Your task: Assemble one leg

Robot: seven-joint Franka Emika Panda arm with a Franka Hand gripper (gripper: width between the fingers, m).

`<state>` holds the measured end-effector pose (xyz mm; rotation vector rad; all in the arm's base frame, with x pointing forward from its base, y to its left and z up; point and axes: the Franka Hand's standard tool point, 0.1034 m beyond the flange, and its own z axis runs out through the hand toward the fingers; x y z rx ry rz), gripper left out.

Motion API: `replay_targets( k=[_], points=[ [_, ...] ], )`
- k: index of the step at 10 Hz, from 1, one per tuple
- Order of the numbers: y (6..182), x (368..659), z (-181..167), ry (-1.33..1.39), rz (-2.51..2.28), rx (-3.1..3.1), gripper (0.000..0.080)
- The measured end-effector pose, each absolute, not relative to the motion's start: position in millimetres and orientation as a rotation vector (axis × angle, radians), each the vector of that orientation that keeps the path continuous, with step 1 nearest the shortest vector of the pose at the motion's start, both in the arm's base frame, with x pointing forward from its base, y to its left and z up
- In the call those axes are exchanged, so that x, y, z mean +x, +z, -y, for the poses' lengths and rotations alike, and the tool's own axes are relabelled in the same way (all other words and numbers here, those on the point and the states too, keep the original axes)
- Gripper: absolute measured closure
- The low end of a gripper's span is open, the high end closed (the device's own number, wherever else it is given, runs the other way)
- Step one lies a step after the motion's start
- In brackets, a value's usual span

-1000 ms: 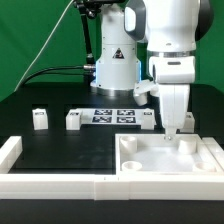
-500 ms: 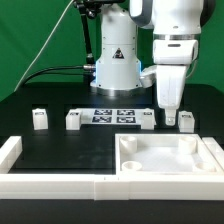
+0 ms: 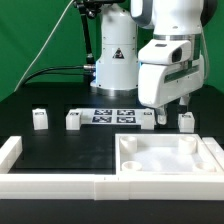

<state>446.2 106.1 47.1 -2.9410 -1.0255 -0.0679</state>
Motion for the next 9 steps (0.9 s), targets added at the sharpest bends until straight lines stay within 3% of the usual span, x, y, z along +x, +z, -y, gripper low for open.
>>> replay_targets(
  k=[6, 9],
  points=[
    [41.1, 426, -133, -0.008, -0.054, -3.062, 0.0151],
    [40.6, 424, -135, 0.013, -0.149, -3.054, 0.0151]
  ],
)
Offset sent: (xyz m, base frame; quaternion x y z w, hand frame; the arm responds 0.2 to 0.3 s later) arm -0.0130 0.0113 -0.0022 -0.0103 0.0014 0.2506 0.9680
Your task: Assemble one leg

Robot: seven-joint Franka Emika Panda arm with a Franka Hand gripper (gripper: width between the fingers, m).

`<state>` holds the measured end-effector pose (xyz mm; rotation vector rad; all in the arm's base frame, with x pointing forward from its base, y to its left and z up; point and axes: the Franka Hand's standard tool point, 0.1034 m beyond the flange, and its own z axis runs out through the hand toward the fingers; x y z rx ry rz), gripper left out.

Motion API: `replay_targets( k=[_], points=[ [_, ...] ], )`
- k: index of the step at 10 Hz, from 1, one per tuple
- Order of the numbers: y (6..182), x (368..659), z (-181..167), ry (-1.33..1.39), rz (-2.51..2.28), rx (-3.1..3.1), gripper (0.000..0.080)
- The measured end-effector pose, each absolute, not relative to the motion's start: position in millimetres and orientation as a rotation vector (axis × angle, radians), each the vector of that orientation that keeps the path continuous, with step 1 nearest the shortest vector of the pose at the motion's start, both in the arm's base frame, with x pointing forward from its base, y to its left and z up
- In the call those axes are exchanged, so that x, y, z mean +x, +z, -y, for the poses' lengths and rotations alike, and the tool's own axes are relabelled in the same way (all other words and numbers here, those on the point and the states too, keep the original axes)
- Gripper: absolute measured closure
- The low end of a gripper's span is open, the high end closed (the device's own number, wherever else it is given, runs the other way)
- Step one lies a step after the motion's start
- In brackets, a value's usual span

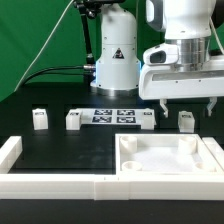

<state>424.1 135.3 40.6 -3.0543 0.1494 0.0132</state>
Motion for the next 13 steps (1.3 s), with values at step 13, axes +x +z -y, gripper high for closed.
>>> replay_targets(
  k=[13],
  points=[
    [19.9, 392, -141, 1.334, -0.029, -2.824, 0.0151]
  ],
)
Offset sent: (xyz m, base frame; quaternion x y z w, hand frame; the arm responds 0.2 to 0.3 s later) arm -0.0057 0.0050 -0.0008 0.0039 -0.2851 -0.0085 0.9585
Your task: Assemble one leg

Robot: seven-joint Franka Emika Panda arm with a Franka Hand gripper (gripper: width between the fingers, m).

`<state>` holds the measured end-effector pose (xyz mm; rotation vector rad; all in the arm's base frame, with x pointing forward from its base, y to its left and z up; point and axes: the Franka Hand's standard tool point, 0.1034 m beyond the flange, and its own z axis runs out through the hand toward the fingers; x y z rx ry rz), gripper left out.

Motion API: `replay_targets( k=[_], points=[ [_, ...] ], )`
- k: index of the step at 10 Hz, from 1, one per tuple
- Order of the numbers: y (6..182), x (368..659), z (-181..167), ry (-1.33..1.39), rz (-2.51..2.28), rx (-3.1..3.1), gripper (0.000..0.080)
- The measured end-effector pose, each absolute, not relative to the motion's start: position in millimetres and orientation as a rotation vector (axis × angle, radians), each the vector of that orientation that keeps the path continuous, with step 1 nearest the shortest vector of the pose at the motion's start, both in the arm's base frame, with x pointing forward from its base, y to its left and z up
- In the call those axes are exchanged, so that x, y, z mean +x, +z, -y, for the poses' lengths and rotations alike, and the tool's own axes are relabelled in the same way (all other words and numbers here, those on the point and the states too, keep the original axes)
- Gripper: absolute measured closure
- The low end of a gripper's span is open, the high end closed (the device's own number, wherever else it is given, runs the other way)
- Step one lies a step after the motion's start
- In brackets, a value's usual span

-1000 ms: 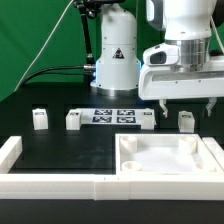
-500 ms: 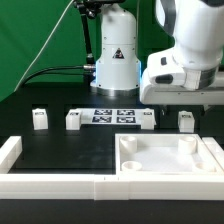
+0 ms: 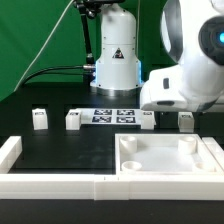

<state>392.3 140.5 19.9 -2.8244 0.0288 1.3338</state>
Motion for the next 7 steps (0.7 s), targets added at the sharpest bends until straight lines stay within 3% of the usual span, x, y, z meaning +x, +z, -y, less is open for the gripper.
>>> replay_targets(
  k=[3, 7],
  points=[
    [12.2, 372, -147, 1.351, -0.017, -2.838, 0.0151],
    [10.8, 369, -147, 1.358, -0.013, -2.839, 0.0151]
  ],
)
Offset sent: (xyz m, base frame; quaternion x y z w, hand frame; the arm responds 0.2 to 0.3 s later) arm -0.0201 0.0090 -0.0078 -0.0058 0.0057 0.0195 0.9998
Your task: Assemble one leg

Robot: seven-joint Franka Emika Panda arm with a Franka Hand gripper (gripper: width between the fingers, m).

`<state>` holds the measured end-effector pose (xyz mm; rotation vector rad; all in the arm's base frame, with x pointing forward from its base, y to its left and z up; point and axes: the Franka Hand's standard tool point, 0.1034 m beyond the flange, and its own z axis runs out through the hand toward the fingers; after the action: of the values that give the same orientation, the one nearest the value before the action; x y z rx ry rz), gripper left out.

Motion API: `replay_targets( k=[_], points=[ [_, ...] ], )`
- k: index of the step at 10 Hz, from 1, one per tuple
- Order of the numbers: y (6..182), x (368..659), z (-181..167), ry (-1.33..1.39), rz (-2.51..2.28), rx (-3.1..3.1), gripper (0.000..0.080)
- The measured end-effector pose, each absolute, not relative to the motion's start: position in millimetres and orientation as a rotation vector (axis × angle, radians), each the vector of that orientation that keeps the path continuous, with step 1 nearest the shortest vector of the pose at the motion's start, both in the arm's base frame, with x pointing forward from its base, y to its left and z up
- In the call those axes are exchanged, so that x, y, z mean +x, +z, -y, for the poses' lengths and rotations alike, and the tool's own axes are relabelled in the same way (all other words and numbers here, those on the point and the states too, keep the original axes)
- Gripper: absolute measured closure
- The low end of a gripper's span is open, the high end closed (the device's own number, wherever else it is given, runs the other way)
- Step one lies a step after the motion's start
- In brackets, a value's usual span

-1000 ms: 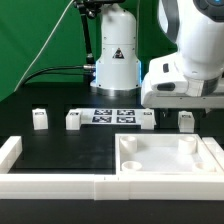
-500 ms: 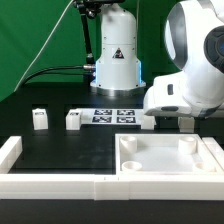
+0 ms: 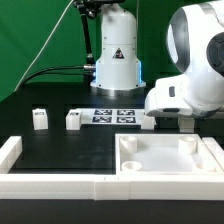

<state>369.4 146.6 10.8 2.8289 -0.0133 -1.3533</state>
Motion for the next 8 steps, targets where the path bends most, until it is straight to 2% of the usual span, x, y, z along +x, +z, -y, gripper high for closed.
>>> replay_targets(
  k=[2, 3, 4, 8],
  points=[
    [10.9, 370.5, -146.8, -1.350, 0.012, 2.831, 0.0407],
    [10.8, 370.4, -146.8, -1.350, 0.012, 2.831, 0.0407],
    [10.9, 370.4, -146.8, -1.351, 0.012, 2.831, 0.0512],
    [10.9, 370.4, -146.8, -1.351, 0.012, 2.831, 0.0511]
  ],
)
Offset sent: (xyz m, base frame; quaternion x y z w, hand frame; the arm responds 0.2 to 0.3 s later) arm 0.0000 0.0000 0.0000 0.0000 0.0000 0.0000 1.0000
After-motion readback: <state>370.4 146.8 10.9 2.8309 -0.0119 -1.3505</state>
